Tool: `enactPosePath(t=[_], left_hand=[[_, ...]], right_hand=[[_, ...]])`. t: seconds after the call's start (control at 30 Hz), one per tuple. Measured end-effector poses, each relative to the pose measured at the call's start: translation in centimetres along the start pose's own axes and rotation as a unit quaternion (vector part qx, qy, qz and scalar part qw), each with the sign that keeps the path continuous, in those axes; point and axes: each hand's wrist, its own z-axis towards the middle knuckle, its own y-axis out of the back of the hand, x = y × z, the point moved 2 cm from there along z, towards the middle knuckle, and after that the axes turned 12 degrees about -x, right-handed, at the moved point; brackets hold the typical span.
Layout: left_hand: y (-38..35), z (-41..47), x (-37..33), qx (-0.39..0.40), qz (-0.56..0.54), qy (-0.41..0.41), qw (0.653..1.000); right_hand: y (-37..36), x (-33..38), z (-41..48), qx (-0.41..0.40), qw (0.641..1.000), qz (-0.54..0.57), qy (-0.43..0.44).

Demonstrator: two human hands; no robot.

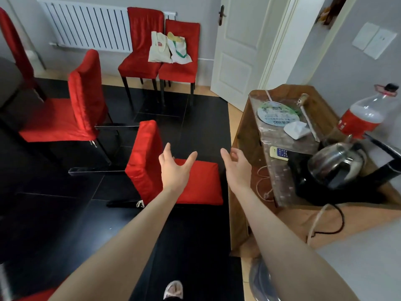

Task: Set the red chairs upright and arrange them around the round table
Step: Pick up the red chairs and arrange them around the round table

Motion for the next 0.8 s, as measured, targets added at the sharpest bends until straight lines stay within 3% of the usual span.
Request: enactPosePath(t=[0.37, 0.57, 0.8], left_hand=[[-12.2, 14.0, 5.1, 0.016, 0.027, 0.045, 0.998], [-19.3, 23.5, 9.1, 0.032, 0.066, 0.095, 0.993], [-25.8, 28.8, 15.4, 0.067, 0.104, 0.143, 0.982]], right_hand=[[-11.0, -4.3, 15.1, 0.032, 0.998, -0.050, -0.025], [-18.8, -7.9, 23.9, 0.064, 0.990, -0.091, -0.090], [-24.3, -14.5, 29.2, 0.082, 0.980, -0.092, -0.159]])
